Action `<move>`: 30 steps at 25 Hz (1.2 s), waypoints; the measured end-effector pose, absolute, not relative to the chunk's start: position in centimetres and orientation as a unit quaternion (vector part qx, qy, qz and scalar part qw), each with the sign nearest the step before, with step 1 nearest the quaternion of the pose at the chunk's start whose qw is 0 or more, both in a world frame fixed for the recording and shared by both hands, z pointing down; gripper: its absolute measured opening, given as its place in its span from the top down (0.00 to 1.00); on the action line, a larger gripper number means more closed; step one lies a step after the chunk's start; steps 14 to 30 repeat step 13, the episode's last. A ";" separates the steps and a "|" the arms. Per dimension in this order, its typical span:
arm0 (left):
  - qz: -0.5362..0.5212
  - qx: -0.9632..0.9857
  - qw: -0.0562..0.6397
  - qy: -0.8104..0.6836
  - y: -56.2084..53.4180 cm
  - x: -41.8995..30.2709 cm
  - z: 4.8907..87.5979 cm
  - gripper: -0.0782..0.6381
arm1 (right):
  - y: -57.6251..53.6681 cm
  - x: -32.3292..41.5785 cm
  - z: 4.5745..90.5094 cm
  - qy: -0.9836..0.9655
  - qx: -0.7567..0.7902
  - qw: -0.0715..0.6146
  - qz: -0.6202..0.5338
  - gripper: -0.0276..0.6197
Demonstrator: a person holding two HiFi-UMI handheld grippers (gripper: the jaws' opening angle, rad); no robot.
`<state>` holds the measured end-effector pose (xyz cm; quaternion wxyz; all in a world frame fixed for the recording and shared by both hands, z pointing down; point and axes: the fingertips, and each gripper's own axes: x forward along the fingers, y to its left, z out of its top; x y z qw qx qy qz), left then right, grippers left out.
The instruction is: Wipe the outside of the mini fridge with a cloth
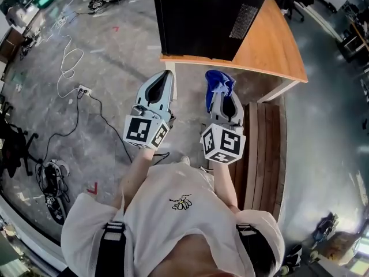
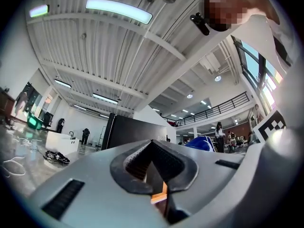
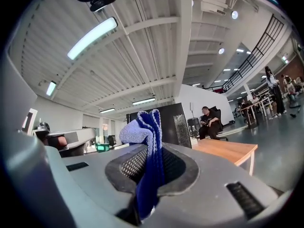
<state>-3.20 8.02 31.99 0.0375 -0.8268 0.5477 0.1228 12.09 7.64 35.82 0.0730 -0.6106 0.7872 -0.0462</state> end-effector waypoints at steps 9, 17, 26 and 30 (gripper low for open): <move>0.126 -0.825 0.036 0.550 9.3 -6.1 32.0 0.88 | 9.4 9.3 34.6 0.796 -0.602 0.056 -0.037 0.86; 0.128 -0.828 0.035 0.545 8.9 -6.2 31.7 0.88 | 9.6 8.8 33.2 0.798 -0.599 0.060 -0.021 0.86; 0.128 -0.828 0.035 0.545 8.9 -6.2 31.7 0.88 | 9.6 8.8 33.2 0.798 -0.599 0.060 -0.021 0.86; 0.128 -0.828 0.035 0.545 8.9 -6.2 31.7 0.88 | 9.6 8.8 33.2 0.798 -0.599 0.060 -0.021 0.86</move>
